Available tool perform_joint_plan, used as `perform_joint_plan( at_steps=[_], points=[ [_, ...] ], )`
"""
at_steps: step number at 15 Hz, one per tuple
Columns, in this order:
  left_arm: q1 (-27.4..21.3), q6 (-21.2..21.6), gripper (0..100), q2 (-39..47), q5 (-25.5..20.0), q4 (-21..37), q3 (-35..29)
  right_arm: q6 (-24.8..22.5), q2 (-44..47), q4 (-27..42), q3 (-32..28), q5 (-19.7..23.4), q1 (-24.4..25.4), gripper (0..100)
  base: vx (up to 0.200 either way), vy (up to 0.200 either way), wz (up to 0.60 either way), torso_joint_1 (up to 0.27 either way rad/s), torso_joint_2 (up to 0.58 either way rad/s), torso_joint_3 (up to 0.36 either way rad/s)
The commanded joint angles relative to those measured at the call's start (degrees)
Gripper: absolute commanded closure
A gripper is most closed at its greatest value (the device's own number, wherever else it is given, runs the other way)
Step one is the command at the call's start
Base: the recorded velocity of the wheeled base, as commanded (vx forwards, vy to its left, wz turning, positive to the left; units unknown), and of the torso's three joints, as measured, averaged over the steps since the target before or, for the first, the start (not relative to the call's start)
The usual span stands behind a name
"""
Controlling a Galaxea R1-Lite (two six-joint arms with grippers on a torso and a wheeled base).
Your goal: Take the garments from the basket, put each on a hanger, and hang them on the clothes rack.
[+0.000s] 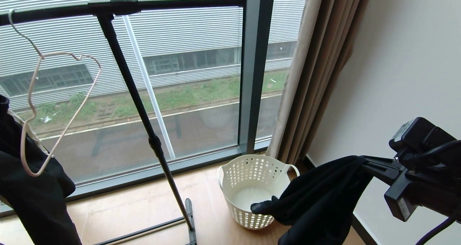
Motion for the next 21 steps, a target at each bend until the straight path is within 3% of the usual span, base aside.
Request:
perform_joint_plan(
  at_steps=[1, 13, 19, 21],
  points=[
    [0.01, -0.04, 0, 0.05, -0.01, -0.01, 0.0, -0.01, 0.27, -0.06, -0.01, -0.01, 0.02, 100, 0.0, 0.0, 0.0, 0.242, -0.53, -0.09],
    [0.01, 0.05, 0, 0.05, 0.08, -0.09, 0.09, -0.1, 0.18, -0.06, 0.43, -0.01, 0.02, 100, 0.0, 0.0, 0.0, 0.253, -0.54, -0.177],
    [0.01, 0.05, 0, 0.05, 0.08, -0.09, 0.18, -2.48, -0.09, -0.23, 1.31, 0.25, 0.02, 100, 0.0, 0.0, 0.0, 0.113, -0.24, -0.121],
    [0.1, -0.04, 0, 0.05, 0.08, -0.09, 0.18, -2.48, -0.09, -0.23, 1.58, 0.25, 0.02, 100, 0.0, 0.0, 0.6, 0.007, -0.01, -0.002]
  ],
)
